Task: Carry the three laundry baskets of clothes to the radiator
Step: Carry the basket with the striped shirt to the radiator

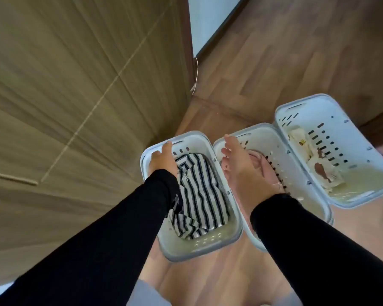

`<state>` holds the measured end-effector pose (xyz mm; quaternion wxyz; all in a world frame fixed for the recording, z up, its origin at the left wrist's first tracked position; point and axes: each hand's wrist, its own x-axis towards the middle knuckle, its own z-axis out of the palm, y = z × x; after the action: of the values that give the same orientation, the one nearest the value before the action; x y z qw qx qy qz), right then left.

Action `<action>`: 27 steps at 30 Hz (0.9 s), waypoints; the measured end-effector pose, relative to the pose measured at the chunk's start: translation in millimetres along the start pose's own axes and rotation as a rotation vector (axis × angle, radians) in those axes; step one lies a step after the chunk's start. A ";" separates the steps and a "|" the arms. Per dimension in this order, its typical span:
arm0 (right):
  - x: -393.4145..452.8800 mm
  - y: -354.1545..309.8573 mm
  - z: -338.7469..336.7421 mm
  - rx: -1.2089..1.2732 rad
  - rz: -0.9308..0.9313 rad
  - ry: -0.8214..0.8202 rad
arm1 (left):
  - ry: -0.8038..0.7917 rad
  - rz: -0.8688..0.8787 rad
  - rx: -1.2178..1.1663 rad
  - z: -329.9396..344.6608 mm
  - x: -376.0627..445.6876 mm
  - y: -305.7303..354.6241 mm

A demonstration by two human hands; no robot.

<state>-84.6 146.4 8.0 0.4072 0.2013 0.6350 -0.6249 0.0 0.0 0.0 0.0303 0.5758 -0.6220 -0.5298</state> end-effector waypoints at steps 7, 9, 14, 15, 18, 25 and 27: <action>60.2 45.1 4.4 -0.253 -0.099 0.097 | 0.151 -0.066 0.039 18.3 36.5 -53.1; 63.3 50.3 4.3 -0.323 -0.142 0.109 | 0.220 -0.105 0.088 19.0 29.6 -65.4; 55.6 58.9 10.6 -0.535 -0.144 0.171 | 0.292 -0.119 0.209 19.2 25.3 -81.1; 53.7 60.2 13.1 -0.570 -0.148 0.187 | 0.292 -0.120 0.223 19.0 27.4 -82.1; 47.8 62.7 19.7 -0.678 -0.153 0.234 | 0.289 -0.153 0.203 20.1 31.0 -89.2; 41.7 67.0 28.7 -0.853 -0.146 0.331 | 0.280 -0.140 0.144 14.3 31.9 -98.1; 41.0 69.0 28.5 -0.835 -0.112 0.332 | 0.277 -0.144 0.160 11.5 33.2 -99.8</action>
<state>-48.4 118.2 -63.7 0.3117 0.0827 0.8993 -0.2955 49.7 4.7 -93.3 0.0319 0.6868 -0.6093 -0.3950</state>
